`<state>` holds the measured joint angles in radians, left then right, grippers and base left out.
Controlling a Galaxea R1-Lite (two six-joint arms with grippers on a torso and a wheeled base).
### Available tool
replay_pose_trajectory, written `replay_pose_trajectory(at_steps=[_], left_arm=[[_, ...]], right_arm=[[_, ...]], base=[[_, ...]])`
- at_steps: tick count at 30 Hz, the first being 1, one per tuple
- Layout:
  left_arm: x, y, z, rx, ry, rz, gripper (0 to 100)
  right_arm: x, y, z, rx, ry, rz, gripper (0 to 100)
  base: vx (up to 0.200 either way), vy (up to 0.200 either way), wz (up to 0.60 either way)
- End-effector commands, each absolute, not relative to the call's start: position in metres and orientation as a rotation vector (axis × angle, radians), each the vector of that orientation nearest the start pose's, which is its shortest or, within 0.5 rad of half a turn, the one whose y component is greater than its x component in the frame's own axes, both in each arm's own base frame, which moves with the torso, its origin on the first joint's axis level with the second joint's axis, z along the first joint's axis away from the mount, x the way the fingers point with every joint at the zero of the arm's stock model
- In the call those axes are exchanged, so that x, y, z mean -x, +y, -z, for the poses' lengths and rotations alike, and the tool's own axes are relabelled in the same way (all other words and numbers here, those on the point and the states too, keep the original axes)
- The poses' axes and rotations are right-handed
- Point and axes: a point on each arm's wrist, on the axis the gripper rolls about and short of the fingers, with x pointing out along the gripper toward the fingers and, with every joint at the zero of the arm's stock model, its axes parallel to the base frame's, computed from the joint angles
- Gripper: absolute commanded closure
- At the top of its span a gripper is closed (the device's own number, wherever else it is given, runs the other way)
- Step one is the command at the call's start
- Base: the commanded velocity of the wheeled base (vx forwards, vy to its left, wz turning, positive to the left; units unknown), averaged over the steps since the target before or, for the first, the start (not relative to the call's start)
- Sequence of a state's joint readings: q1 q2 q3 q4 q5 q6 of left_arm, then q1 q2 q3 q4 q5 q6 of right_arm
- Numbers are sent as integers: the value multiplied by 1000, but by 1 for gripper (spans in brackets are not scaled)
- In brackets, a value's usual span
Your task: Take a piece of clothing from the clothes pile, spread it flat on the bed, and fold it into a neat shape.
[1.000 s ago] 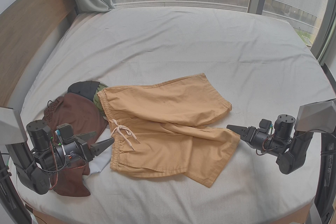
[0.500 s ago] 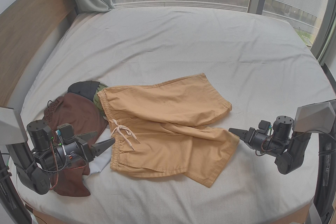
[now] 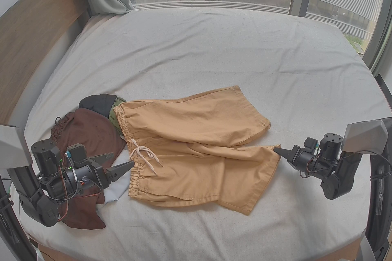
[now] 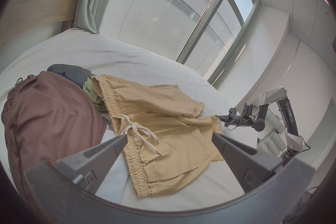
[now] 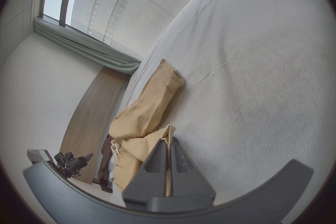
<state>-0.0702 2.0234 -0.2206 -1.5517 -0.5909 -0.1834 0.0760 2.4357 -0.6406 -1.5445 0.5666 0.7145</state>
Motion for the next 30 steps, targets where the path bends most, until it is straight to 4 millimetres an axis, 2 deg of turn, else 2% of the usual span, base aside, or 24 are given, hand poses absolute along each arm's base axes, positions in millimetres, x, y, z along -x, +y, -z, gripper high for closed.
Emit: replay_pose_trajectory(at_steps=[1,6,11,16,30], left_arm=[[-259,-31,-58,244,308,633,0],[-259,-31,-57,244,310,635,0],[-259,-31,-58,243,307,634,0],[-260,-31,-58,243,303,632,0],[-262,-30,-57,246,307,677,0]], right_arm=[[-362,36,10,-743,432,-527,100],[-372,32,5,-734,376,-507,100],[-382,37,7,-726,340,-475,100],[-384,43,18,-727,356,-462,100],[-393,47,13,-720,302,-436,100]], base=[[0,0,0],[0,0,0],[0,0,0],[0,0,0],[0,0,0]])
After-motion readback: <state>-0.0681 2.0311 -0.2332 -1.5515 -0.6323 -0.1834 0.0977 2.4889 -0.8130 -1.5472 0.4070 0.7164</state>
